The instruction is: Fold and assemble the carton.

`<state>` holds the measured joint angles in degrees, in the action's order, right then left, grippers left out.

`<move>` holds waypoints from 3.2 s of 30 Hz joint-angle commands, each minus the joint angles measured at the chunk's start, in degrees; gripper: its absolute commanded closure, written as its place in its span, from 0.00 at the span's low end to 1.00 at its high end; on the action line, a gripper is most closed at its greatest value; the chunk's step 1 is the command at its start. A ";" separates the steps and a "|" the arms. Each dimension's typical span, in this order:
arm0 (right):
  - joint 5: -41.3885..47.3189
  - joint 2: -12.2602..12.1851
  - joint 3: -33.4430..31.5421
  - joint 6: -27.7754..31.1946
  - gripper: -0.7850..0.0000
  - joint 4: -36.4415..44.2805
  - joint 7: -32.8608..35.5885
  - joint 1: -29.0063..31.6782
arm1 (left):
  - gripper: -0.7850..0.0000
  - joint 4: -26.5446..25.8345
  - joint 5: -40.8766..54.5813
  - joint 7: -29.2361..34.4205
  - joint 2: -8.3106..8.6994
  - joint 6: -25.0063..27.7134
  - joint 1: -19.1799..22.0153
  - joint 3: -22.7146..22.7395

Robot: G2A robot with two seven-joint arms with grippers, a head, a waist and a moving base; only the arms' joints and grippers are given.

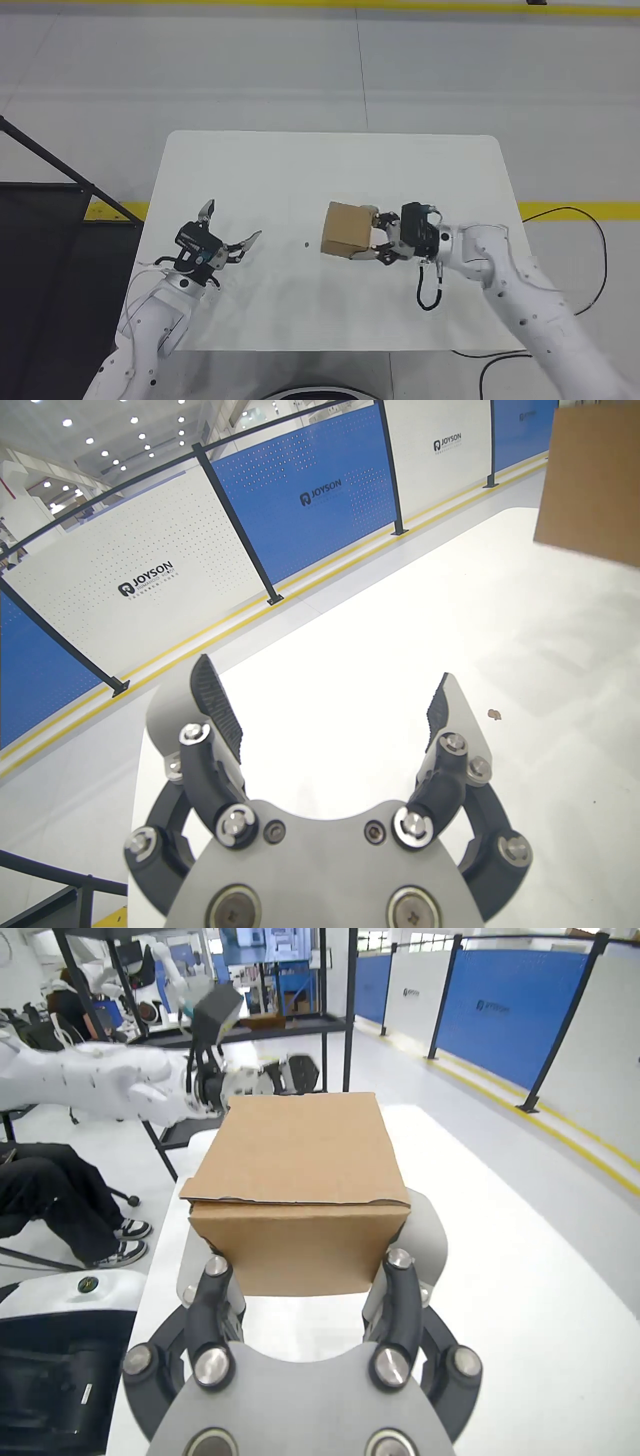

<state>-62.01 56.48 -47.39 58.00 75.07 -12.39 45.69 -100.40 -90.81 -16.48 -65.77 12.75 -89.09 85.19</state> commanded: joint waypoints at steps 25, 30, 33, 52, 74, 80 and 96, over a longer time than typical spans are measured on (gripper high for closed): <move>-18.50 8.63 16.30 -8.55 0.63 -22.93 -21.16 -8.00 | 0.00 0.00 0.00 0.00 0.00 0.00 0.00 0.00; -19.33 9.44 16.62 -7.67 0.00 -24.59 -22.54 -8.56 | 0.00 0.00 0.00 0.00 0.00 0.00 0.00 0.00; -19.89 9.73 16.56 -7.21 0.00 -25.22 -23.45 -8.78 | 0.00 0.00 0.00 0.00 0.00 0.00 0.00 0.00; -21.07 4.46 2.56 -21.02 0.00 -21.37 -33.27 -4.09 | 0.00 0.00 0.00 0.00 0.00 0.00 0.00 0.00; -12.65 -1.70 -22.06 -41.66 0.00 -1.14 -15.70 16.00 | 0.00 0.00 0.00 0.00 0.00 0.00 0.00 0.00; -11.94 -1.80 -24.10 -43.29 0.00 0.83 -13.01 17.36 | 0.00 0.00 0.00 0.00 0.00 0.00 0.00 0.00; -11.88 -1.80 -24.21 -43.27 0.00 0.93 -12.78 17.35 | 0.00 0.00 0.00 0.00 0.00 0.00 0.00 0.00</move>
<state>-73.89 54.68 -71.60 14.73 76.00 -25.17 63.04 -100.40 -90.81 -16.48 -65.77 12.75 -89.09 85.19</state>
